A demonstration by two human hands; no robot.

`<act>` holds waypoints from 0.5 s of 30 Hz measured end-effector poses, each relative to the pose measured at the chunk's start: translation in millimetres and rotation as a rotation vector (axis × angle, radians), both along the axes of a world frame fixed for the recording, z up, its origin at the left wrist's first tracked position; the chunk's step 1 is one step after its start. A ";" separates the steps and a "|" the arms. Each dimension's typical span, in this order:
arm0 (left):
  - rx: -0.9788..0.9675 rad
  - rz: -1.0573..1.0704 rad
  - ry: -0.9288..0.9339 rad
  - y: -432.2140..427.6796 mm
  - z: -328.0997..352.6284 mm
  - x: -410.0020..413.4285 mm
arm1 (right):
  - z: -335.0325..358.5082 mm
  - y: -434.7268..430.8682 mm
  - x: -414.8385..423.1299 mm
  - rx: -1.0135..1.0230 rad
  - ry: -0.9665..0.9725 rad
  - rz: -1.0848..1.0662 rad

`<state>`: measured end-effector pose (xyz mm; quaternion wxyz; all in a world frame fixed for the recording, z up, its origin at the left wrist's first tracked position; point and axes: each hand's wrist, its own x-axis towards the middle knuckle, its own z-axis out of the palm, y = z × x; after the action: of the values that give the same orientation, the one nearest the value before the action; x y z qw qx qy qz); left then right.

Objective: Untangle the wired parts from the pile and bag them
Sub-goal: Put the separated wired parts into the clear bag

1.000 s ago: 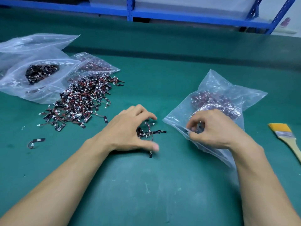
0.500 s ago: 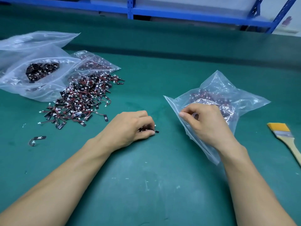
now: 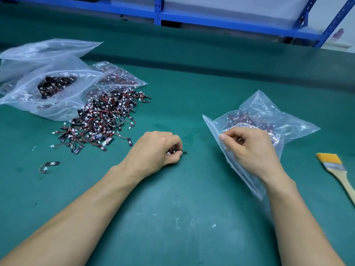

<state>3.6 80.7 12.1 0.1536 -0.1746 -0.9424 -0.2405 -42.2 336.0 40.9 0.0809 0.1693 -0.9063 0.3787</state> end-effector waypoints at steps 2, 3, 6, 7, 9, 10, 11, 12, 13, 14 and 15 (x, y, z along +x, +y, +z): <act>0.017 0.012 -0.001 2.1 0.8 1.6 | 2.5 0.0 0.2 -0.037 -0.014 -0.004; 0.031 0.017 -0.003 3.6 1.1 2.6 | 3.4 -0.4 0.6 -0.046 -0.016 -0.008; 0.135 0.038 -0.053 10.9 4.3 6.5 | 5.7 -1.8 1.1 -0.028 -0.020 0.004; 0.202 0.053 -0.086 15.4 6.6 8.4 | 6.8 -2.7 1.9 -0.028 -0.026 0.013; 0.440 0.068 -0.193 29.7 14.3 12.1 | 8.8 -4.0 3.5 -0.041 -0.037 0.027; 0.611 0.054 -0.277 39.9 20.0 13.3 | 9.7 -4.7 3.9 -0.049 -0.044 0.035; 0.789 0.030 -0.368 52.0 25.9 13.6 | 10.8 -4.9 4.5 -0.058 -0.060 0.046; 0.946 0.012 -0.455 65.8 31.1 13.1 | 11.7 -5.2 4.9 -0.075 -0.088 0.064; 1.074 0.000 -0.530 79.9 34.9 12.1 | 12.3 -5.0 5.3 -0.100 -0.117 0.083; 1.171 -0.005 -0.587 93.3 37.5 10.3 | 12.7 -4.6 5.1 -0.137 -0.140 0.093; 1.231 0.005 -0.627 104.3 38.2 8.7 | 12.5 -3.9 4.9 -0.186 -0.163 0.085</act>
<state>12.3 185.0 50.3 -0.0542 0.0243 -0.6345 -0.7707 -37.3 332.1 53.4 0.0064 0.1682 -0.8627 0.4769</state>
